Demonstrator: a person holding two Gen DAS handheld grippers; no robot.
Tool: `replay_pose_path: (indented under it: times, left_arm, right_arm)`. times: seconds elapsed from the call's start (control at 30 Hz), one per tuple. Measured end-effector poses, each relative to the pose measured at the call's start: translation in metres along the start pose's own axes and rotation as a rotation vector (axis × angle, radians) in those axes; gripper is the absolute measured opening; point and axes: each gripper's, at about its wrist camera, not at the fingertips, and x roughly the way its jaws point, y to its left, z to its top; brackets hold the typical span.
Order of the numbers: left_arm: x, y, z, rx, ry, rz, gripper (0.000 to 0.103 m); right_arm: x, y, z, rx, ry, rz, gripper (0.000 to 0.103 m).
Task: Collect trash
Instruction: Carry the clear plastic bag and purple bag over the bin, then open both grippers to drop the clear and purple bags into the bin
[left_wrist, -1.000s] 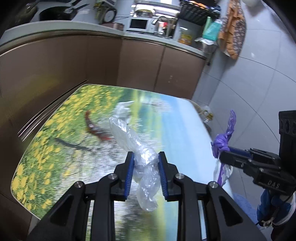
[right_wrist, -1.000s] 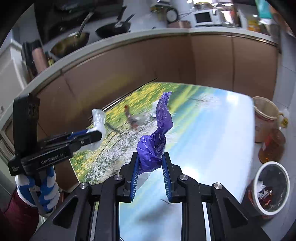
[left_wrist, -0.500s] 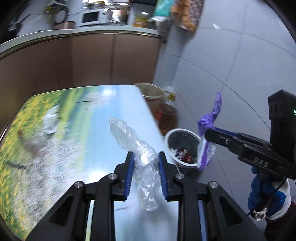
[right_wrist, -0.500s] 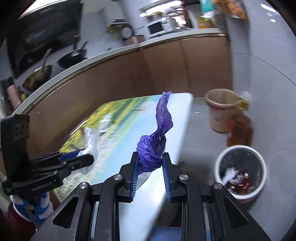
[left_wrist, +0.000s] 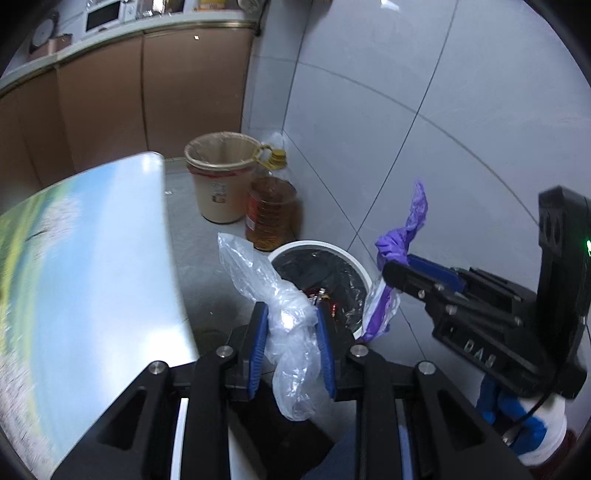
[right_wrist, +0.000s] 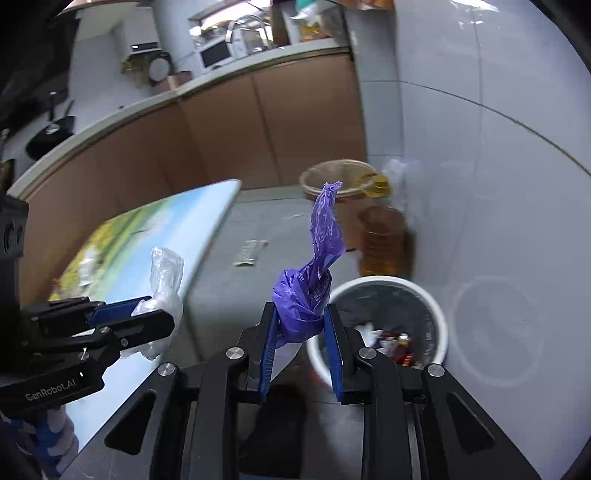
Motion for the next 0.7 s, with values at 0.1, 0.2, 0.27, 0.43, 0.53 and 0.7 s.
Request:
replay_pose_path:
  times: [0.1,0.2,0.27,0.43,0.53,0.7]
  left_arm:
    - [0.031,-0.007,0.015,-0.011,0.032,-0.014,0.025]
    - [0.063,-0.014,0.029,-0.015,0.061,-0.025,0.025]
    - [0.084,-0.017,0.037,-0.017,0.082,-0.028,0.025]
    - [0.127,-0.016,0.048,-0.066,0.123,-0.059,0.027]
    - [0.144,-0.012,0.05,-0.091,0.14,-0.079,0.032]
    - [0.154,-0.006,0.052,-0.132,0.142,-0.11,0.043]
  right_arm:
    - [0.02,-0.023,0.003,0.024,0.017,-0.045,0.025]
    - [0.037,-0.041,0.005,0.05,0.035,-0.076,0.025]
    - [0.049,-0.05,0.006,0.066,0.047,-0.089,0.025]
    - [0.076,-0.067,0.01,0.076,0.076,-0.138,0.027]
    - [0.086,-0.077,0.009,0.09,0.086,-0.163,0.029]
    - [0.093,-0.088,0.002,0.116,0.101,-0.186,0.037]
